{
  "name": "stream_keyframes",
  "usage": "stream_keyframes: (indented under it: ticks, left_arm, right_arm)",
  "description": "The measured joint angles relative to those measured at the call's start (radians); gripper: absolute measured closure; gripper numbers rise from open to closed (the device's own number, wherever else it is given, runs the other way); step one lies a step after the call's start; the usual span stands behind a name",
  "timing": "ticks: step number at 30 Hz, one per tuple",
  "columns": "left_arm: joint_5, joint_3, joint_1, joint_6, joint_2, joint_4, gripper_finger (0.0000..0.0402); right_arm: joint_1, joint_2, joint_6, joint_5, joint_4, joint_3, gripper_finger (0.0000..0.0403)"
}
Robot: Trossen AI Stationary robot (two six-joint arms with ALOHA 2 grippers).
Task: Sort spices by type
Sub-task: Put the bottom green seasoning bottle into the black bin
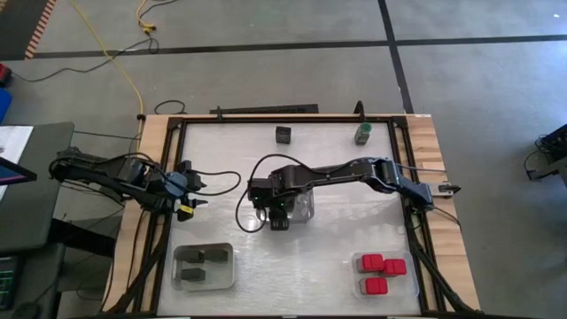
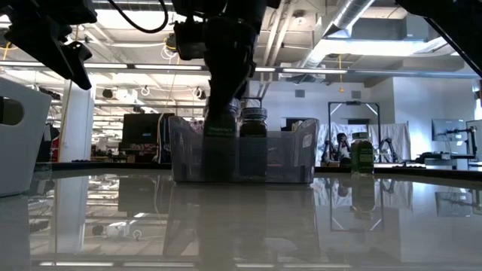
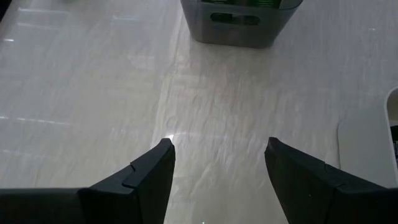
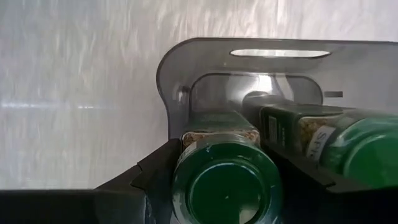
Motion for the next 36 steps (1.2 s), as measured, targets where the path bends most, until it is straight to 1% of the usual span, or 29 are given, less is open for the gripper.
stream_keyframes:
  ticks: [10, 29, 36]
  left_arm:
    - [0.0, 0.0, 0.0, 0.0, 0.0, 0.0, 0.0161]
    - [0.0, 0.0, 0.0, 0.0, 0.0, 0.0, 0.0161]
    - [0.0, 0.0, 0.0, 0.0, 0.0, 0.0, 0.0161]
  right_arm:
    - [0.0, 0.0, 0.032, 0.0, 0.021, 0.0, 0.0161]
    - [-0.002, 0.0, 0.032, -0.001, 0.036, 0.0, 0.0161]
    - [-0.002, 0.0, 0.032, -0.001, 0.039, 0.0, 0.0142]
